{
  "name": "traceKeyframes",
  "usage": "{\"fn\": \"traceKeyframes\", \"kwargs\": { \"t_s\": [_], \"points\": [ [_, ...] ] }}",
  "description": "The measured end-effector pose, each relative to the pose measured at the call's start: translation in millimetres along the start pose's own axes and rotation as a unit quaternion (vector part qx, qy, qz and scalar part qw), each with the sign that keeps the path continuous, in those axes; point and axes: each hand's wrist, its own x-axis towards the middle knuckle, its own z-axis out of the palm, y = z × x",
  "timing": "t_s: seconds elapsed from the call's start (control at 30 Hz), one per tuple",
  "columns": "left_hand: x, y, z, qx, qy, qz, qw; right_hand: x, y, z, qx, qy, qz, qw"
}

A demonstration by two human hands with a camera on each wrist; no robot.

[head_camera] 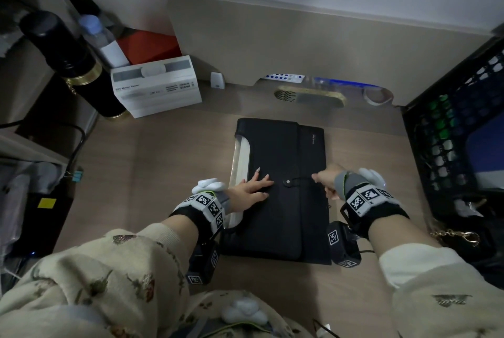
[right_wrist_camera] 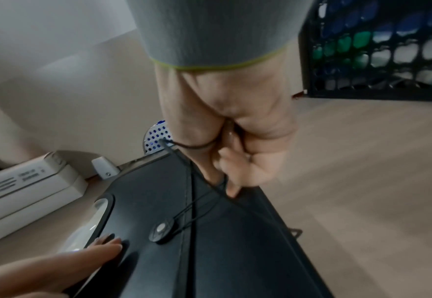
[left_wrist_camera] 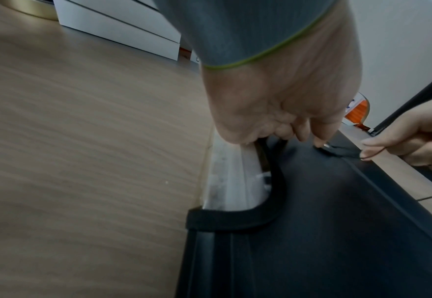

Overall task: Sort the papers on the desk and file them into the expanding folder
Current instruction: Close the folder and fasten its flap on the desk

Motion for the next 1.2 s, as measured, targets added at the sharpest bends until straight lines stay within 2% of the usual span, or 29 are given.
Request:
{"fn": "traceKeyframes", "kwargs": {
  "t_s": [0.13,0.2,0.27,0.37,0.53,0.63,0.7,0.83,0.93,1.03,1.2],
  "points": [
    [0.9,-0.7,1.8,-0.004,0.005,-0.001,1.0,-6.8,-4.7,-5.8,-0.208,-0.038,-0.025,0.977],
    [-0.5,0.7,1.7,-0.001,0.005,0.0,1.0,-8.4,-7.0,-8.1,-0.254,-0.05,-0.018,0.966],
    [-1.8,1.3,1.1,-0.004,0.001,-0.002,1.0,-7.3,-7.4,-9.8,-0.281,-0.033,-0.013,0.959],
    [-4.6,7.2,0.3,-0.002,0.005,0.002,1.0,2.7,-5.7,-9.5,-0.242,0.002,-0.018,0.97],
    [-10.4,13.8,-0.8,-0.004,-0.001,-0.012,1.0,19.5,-8.5,1.5,-0.075,0.07,-0.042,0.994],
    [-17.3,24.7,-5.0,-0.004,-0.009,-0.017,1.0,21.8,-17.7,11.6,0.089,0.035,-0.053,0.994],
    [-23.0,33.3,-7.8,0.005,-0.009,-0.027,1.0,15.6,-25.8,17.6,0.152,0.022,-0.052,0.987],
    [-25.9,39.7,-10.2,0.016,-0.012,-0.038,0.999,12.0,-35.0,34.8,0.153,-0.014,-0.105,0.983],
    [-22.5,35.8,-11.2,0.026,-0.021,-0.055,0.998,10.3,-36.9,52.6,0.169,0.007,-0.121,0.978],
    [-21.9,33.4,-11.3,0.04,-0.021,-0.063,0.997,10.1,-35.0,67.7,0.073,0.057,-0.167,0.982],
    [-25.5,36.5,-8.6,0.001,-0.009,0.001,1.0,-5.0,-32.7,82.6,-0.076,0.047,-0.229,0.969]
  ]
}}
